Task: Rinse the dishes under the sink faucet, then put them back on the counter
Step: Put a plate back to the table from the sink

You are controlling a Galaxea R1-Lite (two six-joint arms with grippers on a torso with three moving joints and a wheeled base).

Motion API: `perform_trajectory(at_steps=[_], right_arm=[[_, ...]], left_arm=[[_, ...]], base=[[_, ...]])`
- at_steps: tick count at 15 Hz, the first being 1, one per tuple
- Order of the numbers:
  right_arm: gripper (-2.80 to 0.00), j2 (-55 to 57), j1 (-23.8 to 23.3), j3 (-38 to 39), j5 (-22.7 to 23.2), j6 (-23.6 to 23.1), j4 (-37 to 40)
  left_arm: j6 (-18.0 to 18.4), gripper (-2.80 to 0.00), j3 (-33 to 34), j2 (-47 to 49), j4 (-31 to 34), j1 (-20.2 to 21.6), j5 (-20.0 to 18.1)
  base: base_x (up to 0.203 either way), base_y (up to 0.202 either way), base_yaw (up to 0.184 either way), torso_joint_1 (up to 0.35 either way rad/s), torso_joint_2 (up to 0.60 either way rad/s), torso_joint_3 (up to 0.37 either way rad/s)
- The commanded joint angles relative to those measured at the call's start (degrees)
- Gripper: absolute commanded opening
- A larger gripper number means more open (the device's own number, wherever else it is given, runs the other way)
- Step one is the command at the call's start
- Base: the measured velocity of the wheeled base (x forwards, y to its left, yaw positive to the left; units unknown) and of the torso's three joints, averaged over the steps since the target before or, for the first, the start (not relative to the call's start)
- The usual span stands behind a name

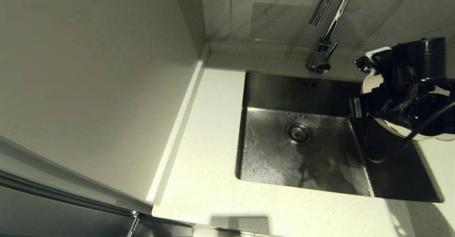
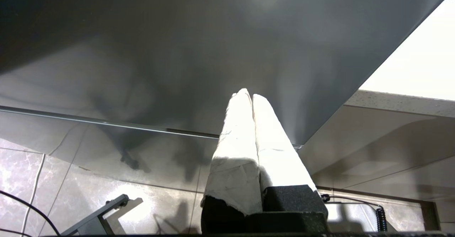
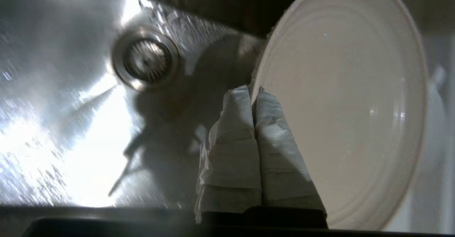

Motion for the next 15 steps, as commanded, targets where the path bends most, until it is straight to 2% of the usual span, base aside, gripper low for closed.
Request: perform_trajectory(at_steps=[1,3,5,10,12,15], right_arm=[[-2.80,-8.95,-2.05,7.23,-0.22,-0.70,0.77],[-2.80,-13.06,-6.81,10.83,-0.16,-0.54,4.84],[-2.80,-16.31,-10.66,13.93,0.21,1.51,9.19],[-2.80,-17.98,-14.98,23.88,0.20,6.89,10.43],[-2.80,-16.57,-15.92,25.40,0.20,10.79,10.66],[-2.80,-13.37,-16.27,27.71,0.19,13.84,10.66]], left_arm=[[-0.04,-2.80,0.00,-0.18,-0.02,0.00,0.03],[-0.04,-2.80,0.00,-0.18,-0.02,0.00,0.03],[-0.04,-2.80,0.00,-0.18,-0.02,0.00,0.03],[-0.04,-2.80,0.00,-0.18,-0.02,0.00,0.03],[-0.04,-2.80,0.00,-0.18,-0.02,0.00,0.03],[-0.04,-2.80,0.00,-0.18,-0.02,0.00,0.03]], base=[[0.000,0.000,0.000,0.000,0.00,0.000],[0.000,0.000,0.000,0.000,0.00,0.000],[0.000,0.000,0.000,0.000,0.00,0.000],[0.000,0.000,0.000,0.000,0.00,0.000],[0.000,0.000,0.000,0.000,0.00,0.000],[0.000,0.000,0.000,0.000,0.00,0.000]])
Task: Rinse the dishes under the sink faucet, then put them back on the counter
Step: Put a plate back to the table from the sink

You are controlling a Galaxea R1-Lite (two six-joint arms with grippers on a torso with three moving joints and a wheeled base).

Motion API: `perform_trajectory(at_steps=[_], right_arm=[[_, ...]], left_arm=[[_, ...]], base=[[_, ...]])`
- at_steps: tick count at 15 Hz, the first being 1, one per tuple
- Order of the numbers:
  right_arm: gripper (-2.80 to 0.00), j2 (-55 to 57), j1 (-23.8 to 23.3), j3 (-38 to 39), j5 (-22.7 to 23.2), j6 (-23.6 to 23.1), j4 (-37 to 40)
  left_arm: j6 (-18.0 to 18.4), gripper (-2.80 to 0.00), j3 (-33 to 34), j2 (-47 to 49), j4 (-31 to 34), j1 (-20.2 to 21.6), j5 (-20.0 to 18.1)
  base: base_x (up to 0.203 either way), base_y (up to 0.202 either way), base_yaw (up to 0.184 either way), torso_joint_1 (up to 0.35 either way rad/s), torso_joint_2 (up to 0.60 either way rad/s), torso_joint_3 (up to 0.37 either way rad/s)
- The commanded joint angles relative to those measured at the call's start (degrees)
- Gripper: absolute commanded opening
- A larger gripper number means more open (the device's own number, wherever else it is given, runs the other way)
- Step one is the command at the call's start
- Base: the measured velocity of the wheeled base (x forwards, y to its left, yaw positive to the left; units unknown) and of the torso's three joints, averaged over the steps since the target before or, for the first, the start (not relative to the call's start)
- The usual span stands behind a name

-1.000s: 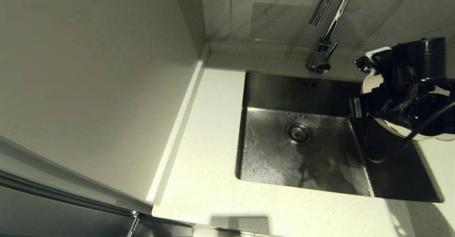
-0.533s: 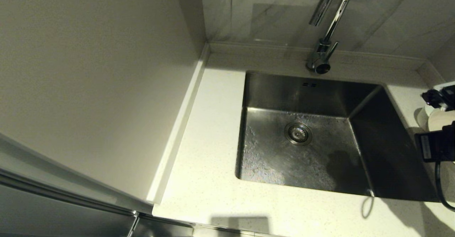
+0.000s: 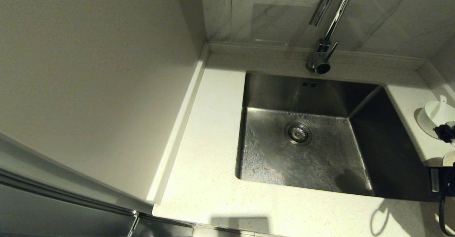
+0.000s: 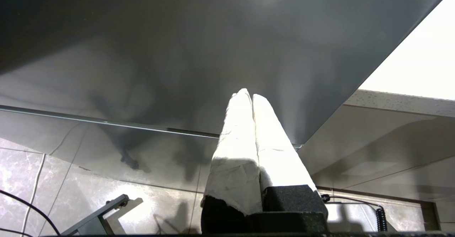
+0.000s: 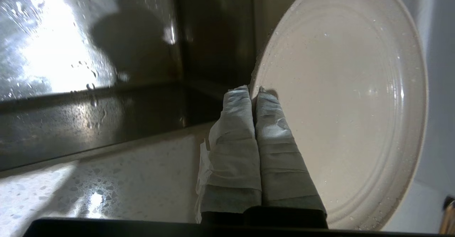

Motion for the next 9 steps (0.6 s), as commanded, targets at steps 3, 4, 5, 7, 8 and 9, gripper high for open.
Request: perform_trajectory(at_steps=[3,4,5,7,8,9], right_arm=[[-2.80,4.72,-0.22,4.40,-0.25,2.52,-0.41],[-2.80,5.70,-0.24,4.77,-0.32,3.36,-0.43],[-2.80,6.61,-0.29,4.58,-0.50,4.11,-0.43],[-2.80,7.99,-0.61,4.63,-1.74,4.49,-2.78],[-2.80,8.30,-0.65,5.54,-2.61,4.13,-4.94],[-2.80,8.27,-0.66,6.30,-3.21,3.26,-6.38]], left_arm=[[-0.01,-2.80,0.00,-0.18,-0.03,0.02,0.04],[-0.01,-2.80,0.00,-0.18,-0.03,0.02,0.04],[-0.01,-2.80,0.00,-0.18,-0.03,0.02,0.04],[-0.01,-2.80,0.00,-0.18,-0.03,0.02,0.04],[-0.01,-2.80,0.00,-0.18,-0.03,0.02,0.04],[-0.01,-2.80,0.00,-0.18,-0.03,0.02,0.04]], base=[[0.000,0.000,0.000,0.000,0.00,0.000],[0.000,0.000,0.000,0.000,0.00,0.000],[0.000,0.000,0.000,0.000,0.00,0.000],[0.000,0.000,0.000,0.000,0.00,0.000],[0.000,0.000,0.000,0.000,0.00,0.000],[0.000,0.000,0.000,0.000,0.00,0.000]])
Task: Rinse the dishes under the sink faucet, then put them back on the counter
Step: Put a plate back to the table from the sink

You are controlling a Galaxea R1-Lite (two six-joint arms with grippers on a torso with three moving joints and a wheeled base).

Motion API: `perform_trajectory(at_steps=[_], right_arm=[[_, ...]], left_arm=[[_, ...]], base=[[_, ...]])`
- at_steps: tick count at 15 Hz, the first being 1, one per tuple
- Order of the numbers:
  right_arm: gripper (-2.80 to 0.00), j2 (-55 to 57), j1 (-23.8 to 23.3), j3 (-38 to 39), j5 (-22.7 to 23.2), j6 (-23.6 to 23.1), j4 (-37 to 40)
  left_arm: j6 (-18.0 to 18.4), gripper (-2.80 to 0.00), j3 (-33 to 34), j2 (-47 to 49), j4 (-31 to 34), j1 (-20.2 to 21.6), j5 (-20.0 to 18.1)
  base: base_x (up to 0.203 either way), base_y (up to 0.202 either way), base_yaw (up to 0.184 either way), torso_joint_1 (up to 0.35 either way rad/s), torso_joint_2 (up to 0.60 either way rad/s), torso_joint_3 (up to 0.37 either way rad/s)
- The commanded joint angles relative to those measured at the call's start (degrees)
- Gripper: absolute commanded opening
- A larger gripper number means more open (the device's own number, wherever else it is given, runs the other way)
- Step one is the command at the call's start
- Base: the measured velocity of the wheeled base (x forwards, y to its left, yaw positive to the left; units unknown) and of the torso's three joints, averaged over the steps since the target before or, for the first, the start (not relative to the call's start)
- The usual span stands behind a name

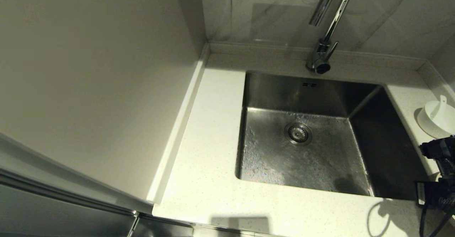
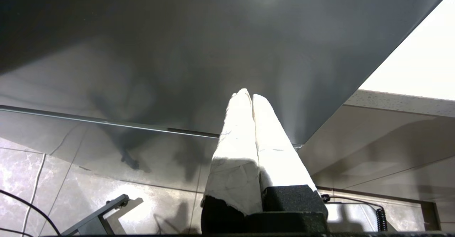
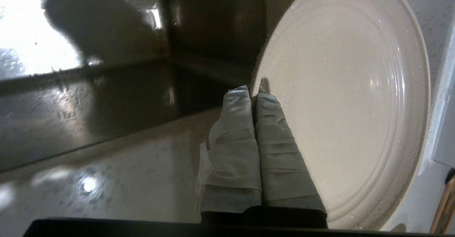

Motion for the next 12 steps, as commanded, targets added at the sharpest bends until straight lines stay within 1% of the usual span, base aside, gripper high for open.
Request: perform_trajectory(at_steps=[1,3,7,8,9,10,12], right_arm=[[0.00,1.01,-0.10,0.44,-0.45,-0.53,-1.27],[0.00,-0.29,-0.20,-0.19,-0.45,-0.75,-1.27],[0.00,-3.09,-0.40,-3.84,-0.53,-1.23,-1.19],[0.00,-4.87,-0.35,-4.48,-0.54,-2.64,-1.29],[0.00,-7.08,-0.12,-5.62,-0.50,-6.13,-1.60],[0.00,-8.44,0.20,-7.80,-0.37,-10.44,-2.43],[0.00,-9.10,0.48,-14.25,0.10,-15.45,-5.23]], left_arm=[[-0.03,-2.80,0.00,-0.18,-0.02,0.00,0.02],[-0.03,-2.80,0.00,-0.18,-0.02,0.00,0.02],[-0.03,-2.80,0.00,-0.18,-0.02,0.00,0.02],[-0.03,-2.80,0.00,-0.18,-0.02,0.00,0.02],[-0.03,-2.80,0.00,-0.18,-0.02,0.00,0.02],[-0.03,-2.80,0.00,-0.18,-0.02,0.00,0.02],[-0.03,-2.80,0.00,-0.18,-0.02,0.00,0.02]], base=[[0.000,0.000,0.000,0.000,0.00,0.000],[0.000,0.000,0.000,0.000,0.00,0.000],[0.000,0.000,0.000,0.000,0.00,0.000],[0.000,0.000,0.000,0.000,0.00,0.000],[0.000,0.000,0.000,0.000,0.00,0.000],[0.000,0.000,0.000,0.000,0.00,0.000],[0.000,0.000,0.000,0.000,0.00,0.000]])
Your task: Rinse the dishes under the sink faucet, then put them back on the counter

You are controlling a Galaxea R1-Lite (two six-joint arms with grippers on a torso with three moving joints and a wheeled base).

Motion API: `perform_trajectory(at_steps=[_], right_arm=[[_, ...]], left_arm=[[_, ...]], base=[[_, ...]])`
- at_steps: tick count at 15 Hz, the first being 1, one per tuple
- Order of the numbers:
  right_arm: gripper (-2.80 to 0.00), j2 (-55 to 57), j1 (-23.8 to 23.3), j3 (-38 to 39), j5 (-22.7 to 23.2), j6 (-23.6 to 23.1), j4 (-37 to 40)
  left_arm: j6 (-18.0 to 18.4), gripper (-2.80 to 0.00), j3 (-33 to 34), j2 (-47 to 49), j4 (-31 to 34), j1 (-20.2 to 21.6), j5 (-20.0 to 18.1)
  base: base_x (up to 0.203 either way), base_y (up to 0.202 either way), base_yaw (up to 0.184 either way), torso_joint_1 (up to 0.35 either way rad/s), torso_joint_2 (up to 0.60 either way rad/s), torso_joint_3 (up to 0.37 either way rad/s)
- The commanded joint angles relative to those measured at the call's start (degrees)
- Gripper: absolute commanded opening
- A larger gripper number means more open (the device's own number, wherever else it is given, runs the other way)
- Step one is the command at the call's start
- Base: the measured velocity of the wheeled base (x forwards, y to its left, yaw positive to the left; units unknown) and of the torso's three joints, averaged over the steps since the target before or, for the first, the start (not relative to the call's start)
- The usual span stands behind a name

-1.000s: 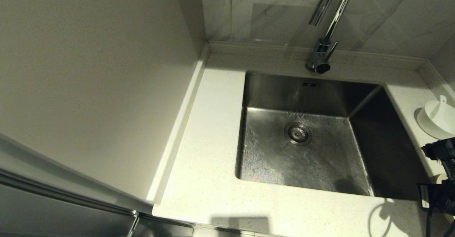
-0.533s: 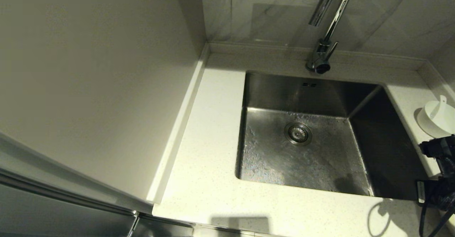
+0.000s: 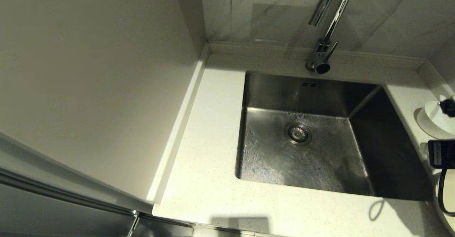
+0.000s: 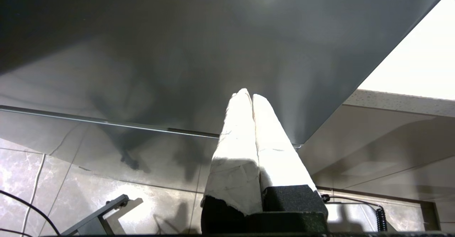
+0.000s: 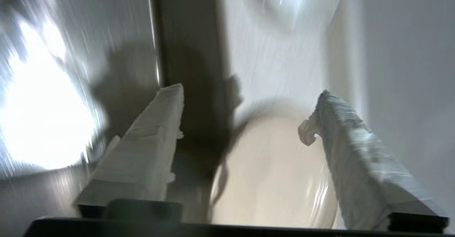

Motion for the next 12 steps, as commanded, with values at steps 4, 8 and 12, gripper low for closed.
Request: perform_trajectory(at_steps=[4,8,12], right_arm=[[0.00,-1.51,0.48,-16.31,1.39,-7.19,-1.83],[-2.80,-2.82,1.87,-18.92,4.70,-11.26,-2.03],[-2.80,-8.30,2.88,-21.89,8.39,-11.03,-1.55]], left_arm=[[-0.04,-2.80,0.00,-0.18,0.00,0.00,0.04],[-0.04,-2.80,0.00,-0.18,0.00,0.00,0.04],[-0.04,-2.80,0.00,-0.18,0.00,0.00,0.04]], base=[[0.000,0.000,0.000,0.000,0.00,0.000],[0.000,0.000,0.000,0.000,0.00,0.000],[0.000,0.000,0.000,0.000,0.00,0.000]])
